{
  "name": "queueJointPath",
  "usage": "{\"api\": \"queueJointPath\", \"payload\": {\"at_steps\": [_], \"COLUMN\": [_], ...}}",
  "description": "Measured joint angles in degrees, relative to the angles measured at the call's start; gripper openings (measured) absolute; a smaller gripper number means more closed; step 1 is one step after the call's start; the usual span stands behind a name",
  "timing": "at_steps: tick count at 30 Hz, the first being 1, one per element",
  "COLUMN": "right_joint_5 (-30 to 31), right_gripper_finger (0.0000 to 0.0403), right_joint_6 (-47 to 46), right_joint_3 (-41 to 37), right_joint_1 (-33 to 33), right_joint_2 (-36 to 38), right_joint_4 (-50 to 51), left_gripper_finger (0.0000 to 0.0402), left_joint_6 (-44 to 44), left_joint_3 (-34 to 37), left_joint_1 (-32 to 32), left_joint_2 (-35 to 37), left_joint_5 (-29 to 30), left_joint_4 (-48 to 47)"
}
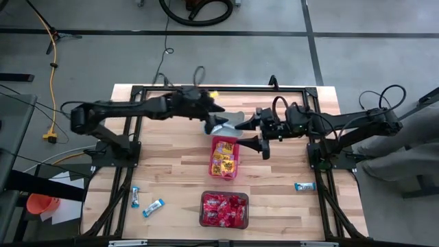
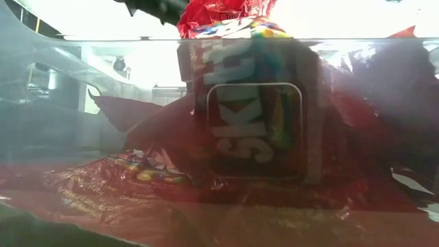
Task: Sort candy
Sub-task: Put the white candy into the white bin
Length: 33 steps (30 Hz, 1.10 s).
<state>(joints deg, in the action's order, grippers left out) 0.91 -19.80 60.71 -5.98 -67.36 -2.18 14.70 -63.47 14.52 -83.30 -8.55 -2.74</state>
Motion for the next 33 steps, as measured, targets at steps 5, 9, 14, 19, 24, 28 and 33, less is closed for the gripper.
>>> {"api": "queueJointPath", "payload": {"at_steps": [5, 9, 14, 19, 24, 28, 33], "right_joint_5": [1.62, 2.33, 2.29, 2.29, 2.29, 2.28, 2.05], "right_gripper_finger": [0.0281, 0.0281, 0.0281, 0.0281, 0.0281, 0.0281, 0.0281], "right_joint_6": [2.46, 2.02, 1.91, 2.3, 2.5, 1.13, -11.32], "right_joint_3": [0.0, 0.0, 0.0, 0.0, 0.0, 0.04, 0.07], "right_joint_1": [0.41, 1.19, 1.18, 1.18, 1.22, 1.22, -1.0], "right_joint_2": [1.62, 1.89, 1.89, 1.89, 1.9, 3.49, 6.9], "right_joint_4": [-0.36, -1.09, -0.99, -1.01, -0.47, 2.48, 22.11], "left_gripper_finger": [0.025, 0.0248, 0.0248, 0.0248, 0.0247, 0.0247, 0.0247], "left_joint_6": [0.22, -0.03, -1.33, -1.81, -1.9, -1.88, -1.31], "left_joint_3": [2.28, 7.98, 16.61, 20.58, 20.58, 20.58, 20.58], "left_joint_1": [-4.2, -9.42, -16.1, -17.87, -17.15, -16.74, -16.74], "left_joint_2": [11.01, 19.02, 24.57, 25.33, 25.35, 25.37, 25.37], "left_joint_5": [0.57, 5.37, 14.65, 18.88, 19.22, 19.22, 19.21], "left_joint_4": [7.36, 17.25, 24.23, 28.56, 29.25, 29.19, 28.05]}}
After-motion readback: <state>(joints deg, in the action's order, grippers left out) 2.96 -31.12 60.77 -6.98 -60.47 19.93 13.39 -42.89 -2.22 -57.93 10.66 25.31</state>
